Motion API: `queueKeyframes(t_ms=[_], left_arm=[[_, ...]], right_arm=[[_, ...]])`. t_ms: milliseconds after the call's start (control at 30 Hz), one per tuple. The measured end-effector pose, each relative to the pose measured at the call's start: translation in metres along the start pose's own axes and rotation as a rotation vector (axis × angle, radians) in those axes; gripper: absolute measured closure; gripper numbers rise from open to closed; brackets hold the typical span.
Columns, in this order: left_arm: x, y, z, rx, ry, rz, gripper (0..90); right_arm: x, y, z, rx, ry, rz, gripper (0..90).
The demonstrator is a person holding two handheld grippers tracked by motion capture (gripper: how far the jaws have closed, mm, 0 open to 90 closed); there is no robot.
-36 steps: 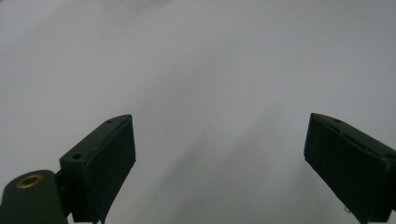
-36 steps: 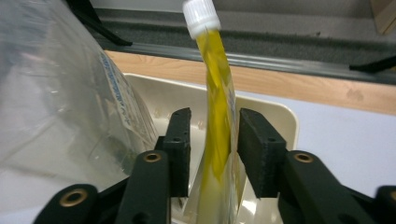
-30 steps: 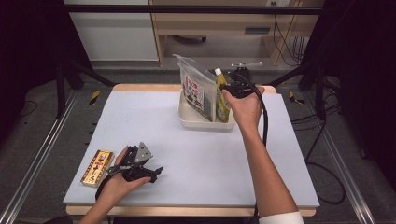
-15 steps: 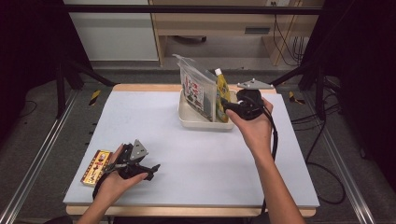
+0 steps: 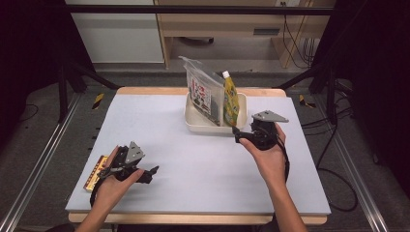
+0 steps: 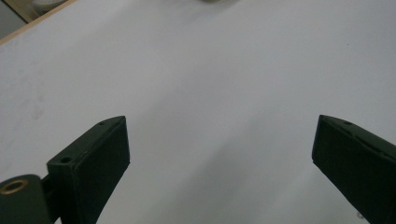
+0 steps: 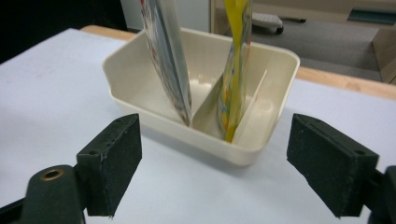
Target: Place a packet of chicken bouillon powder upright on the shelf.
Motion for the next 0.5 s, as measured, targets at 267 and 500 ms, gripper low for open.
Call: queueKeyframes(t_ms=[267,500], left_arm=[[-0.015,-0.015,-0.002,-0.036,-0.041,0.054,4.9],[-0.043,-0.041,-0.018,-0.156,-0.160,0.150,5.4]], right_arm=[[0.012,0.011,-0.031,-0.020,-0.005,-0.023,18.3],[0.016,0.016,-0.048,-0.068,-0.017,-0.051,19.9]])
Point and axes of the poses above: each handheld gripper's, and its own axes: y roughly forward along the jaws, z roughly out of its top, x roughly to its right, the point moved 1 cm from there along y, roughly forward along the jaws, and after that the axes turned 11 degrees about y, right-handed, at the moved point
